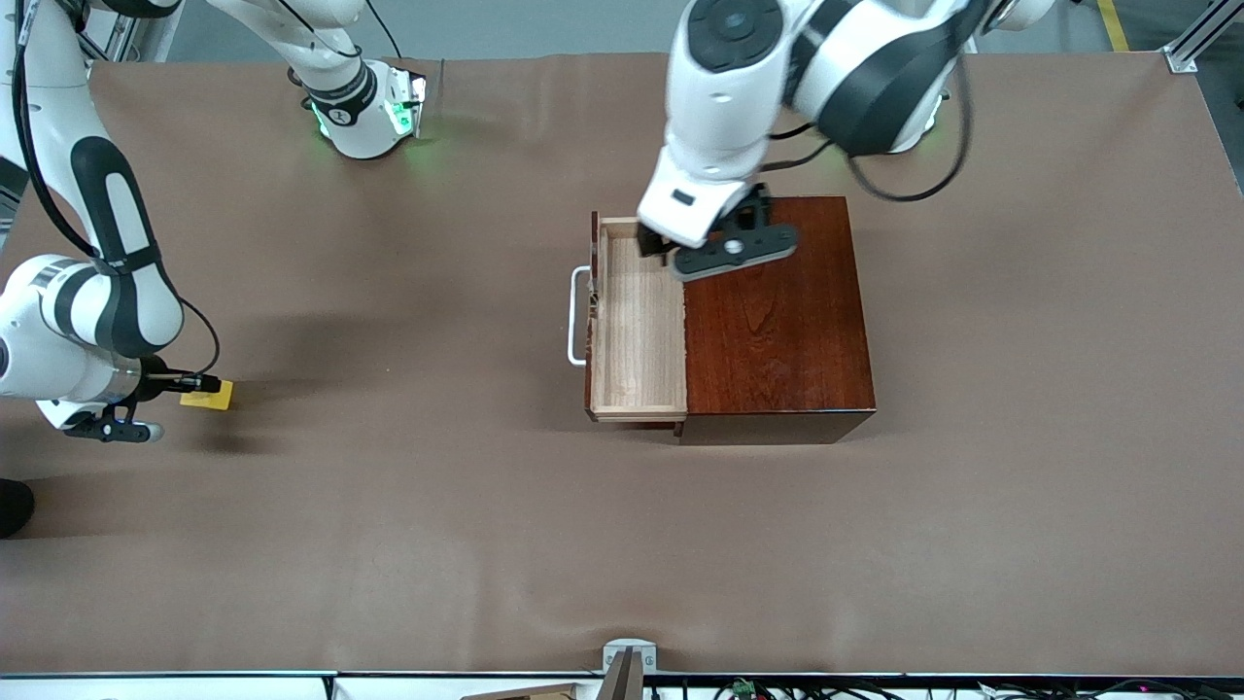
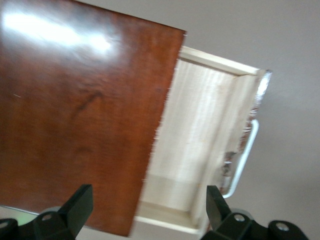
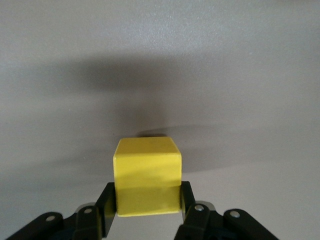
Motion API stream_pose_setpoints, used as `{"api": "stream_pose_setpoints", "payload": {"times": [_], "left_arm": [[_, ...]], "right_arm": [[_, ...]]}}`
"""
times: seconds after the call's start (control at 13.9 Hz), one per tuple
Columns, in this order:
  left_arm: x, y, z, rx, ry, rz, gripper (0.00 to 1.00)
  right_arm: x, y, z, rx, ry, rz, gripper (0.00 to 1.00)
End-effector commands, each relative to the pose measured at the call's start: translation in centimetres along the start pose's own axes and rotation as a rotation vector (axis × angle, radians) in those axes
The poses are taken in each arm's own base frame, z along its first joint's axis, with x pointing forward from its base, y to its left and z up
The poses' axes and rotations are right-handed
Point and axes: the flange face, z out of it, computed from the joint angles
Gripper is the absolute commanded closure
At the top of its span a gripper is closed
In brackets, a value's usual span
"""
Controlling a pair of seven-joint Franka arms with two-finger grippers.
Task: Open drawer, take yellow block, close drawer
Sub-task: 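Place the cube with the right gripper while the left gripper reaches the drawer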
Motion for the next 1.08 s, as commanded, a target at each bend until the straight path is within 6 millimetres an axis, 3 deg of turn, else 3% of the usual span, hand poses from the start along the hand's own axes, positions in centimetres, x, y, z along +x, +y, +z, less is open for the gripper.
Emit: {"api": "stream_pose_setpoints", "payload": {"times": [0.0, 0.14, 0.22, 0.36, 0.57, 0.72, 1.01], "left_arm": [[-1.6, 4.7, 1.6, -0.09, 0.01, -0.115, 0.0], [-3.3, 7.4, 4.3, -0.142, 0.003, -0.195, 0.0], [-3.9, 8.6, 4.8, -0.173, 0.001, -0.232, 0.0], [-5.5, 11.2, 6.9, -0.208, 0.006, -0.308, 0.0], [-8.5, 14.2, 10.1, -0.276, 0.079, -0.399, 0.0], [-9.7, 15.8, 13.0, -0.323, 0.091, -0.487, 0.0], [-11.3, 17.1, 19.1, -0.309, 0.147, -0.61, 0.0]], "right_arm": [[-0.3, 0.3, 0.7, -0.007, -0.005, -0.011, 0.93], [-0.2, 0.2, 1.1, -0.006, -0.012, -0.007, 0.54], [-0.2, 0.0, 1.1, -0.006, -0.014, -0.01, 0.49], [-0.3, -0.1, 1.1, -0.004, -0.021, -0.012, 0.0], [-0.2, -0.5, -0.6, -0.005, -0.014, -0.017, 0.0], [0.0, -0.6, -4.0, -0.004, -0.002, -0.019, 0.0], [0.1, -1.2, -10.9, -0.008, 0.071, -0.029, 0.0]]}}
